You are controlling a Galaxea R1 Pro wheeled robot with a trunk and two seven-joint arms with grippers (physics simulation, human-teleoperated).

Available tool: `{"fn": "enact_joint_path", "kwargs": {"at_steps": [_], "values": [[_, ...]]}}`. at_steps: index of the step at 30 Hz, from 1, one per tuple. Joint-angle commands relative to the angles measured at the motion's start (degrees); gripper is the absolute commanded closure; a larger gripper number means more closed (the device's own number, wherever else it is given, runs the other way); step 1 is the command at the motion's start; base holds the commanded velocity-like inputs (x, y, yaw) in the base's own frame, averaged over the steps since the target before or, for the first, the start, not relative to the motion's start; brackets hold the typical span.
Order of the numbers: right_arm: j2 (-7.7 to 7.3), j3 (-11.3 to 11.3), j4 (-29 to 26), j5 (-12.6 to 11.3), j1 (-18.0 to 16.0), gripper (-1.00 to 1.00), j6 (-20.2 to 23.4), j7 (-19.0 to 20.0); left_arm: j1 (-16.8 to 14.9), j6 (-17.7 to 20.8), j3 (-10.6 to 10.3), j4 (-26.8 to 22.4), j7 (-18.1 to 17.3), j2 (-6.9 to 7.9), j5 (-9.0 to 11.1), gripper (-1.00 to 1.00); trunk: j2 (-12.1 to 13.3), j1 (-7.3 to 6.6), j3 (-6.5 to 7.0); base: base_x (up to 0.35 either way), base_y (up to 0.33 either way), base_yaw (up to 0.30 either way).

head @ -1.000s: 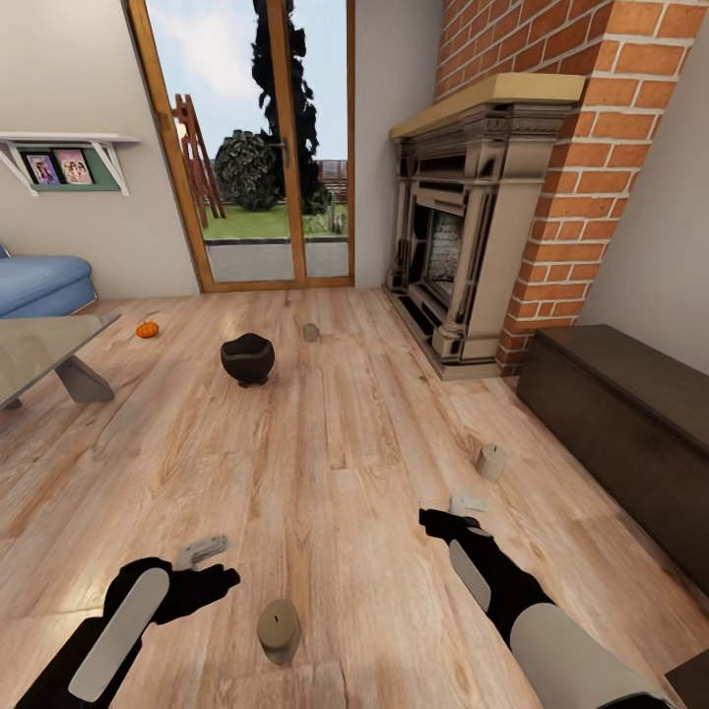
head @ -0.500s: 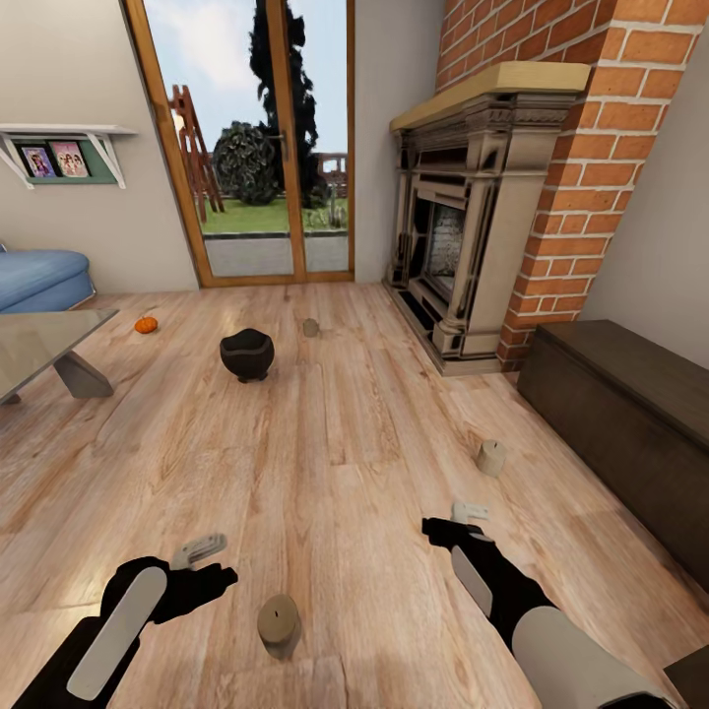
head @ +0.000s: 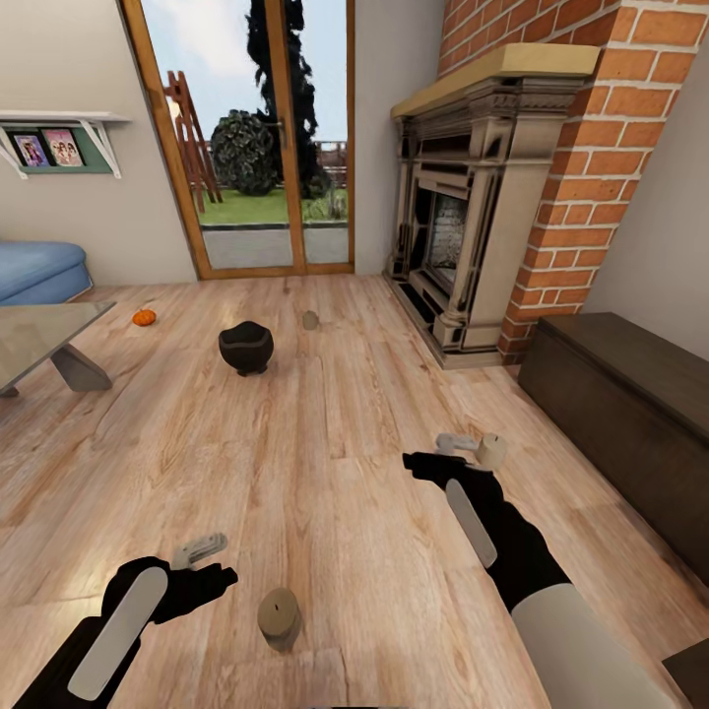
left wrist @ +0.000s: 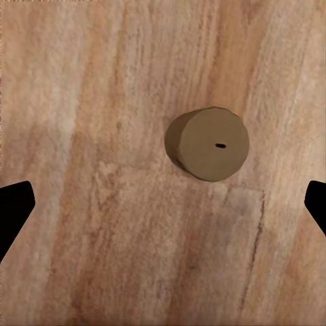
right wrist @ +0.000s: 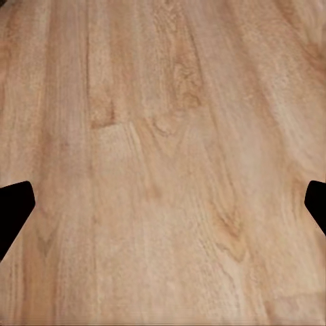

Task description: Place each of the two pumpkins and all three candles from the living room inside a cabinet in the living room (use any cabinet), then make sure every cabinet is closed, and position the cauldron so it is next to a table in the living room.

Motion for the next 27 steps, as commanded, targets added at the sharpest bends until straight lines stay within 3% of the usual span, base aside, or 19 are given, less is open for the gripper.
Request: {"fn": "enact_joint_path", "kwargs": {"at_steps": [1, 10, 17, 27], "values": [[0.01, 0.1, -0.2, -0.6, -0.1, -1.0, 0.4, -0.6, 0.0, 0.0, -0.1, -0.1, 0.6, 0.05, 0.5, -1.0, 0.0, -0.01, -0.05, 0.0, 0.0, 0.0], [0.67, 0.4, 2.1, -0.8, -0.3, -1.0, 0.2, -0.2, 0.0, -0.2, -0.9, -0.1, 0.8, -0.38, 0.3, -1.0, 0.0, -0.01, -0.05, 0.0, 0.0, 0.0], [1.17, 0.9, 2.4, -0.6, -0.4, -1.0, 0.2, -0.1, 0.0, -0.3, -1.0, -0.1, 0.8, -0.4, 0.3, -1.0, -0.1, 0.09, -0.94, 0.0, 0.0, 0.0], [1.26, 0.9, 3.8, -0.7, -0.9, -1.0, 9.0, -0.3, 0.0, -0.3, -1.0, -0.1, 0.8, -0.44, 0.3, -1.0, -0.1, 0.09, -0.94, 0.0, 0.0, 0.0]]}}
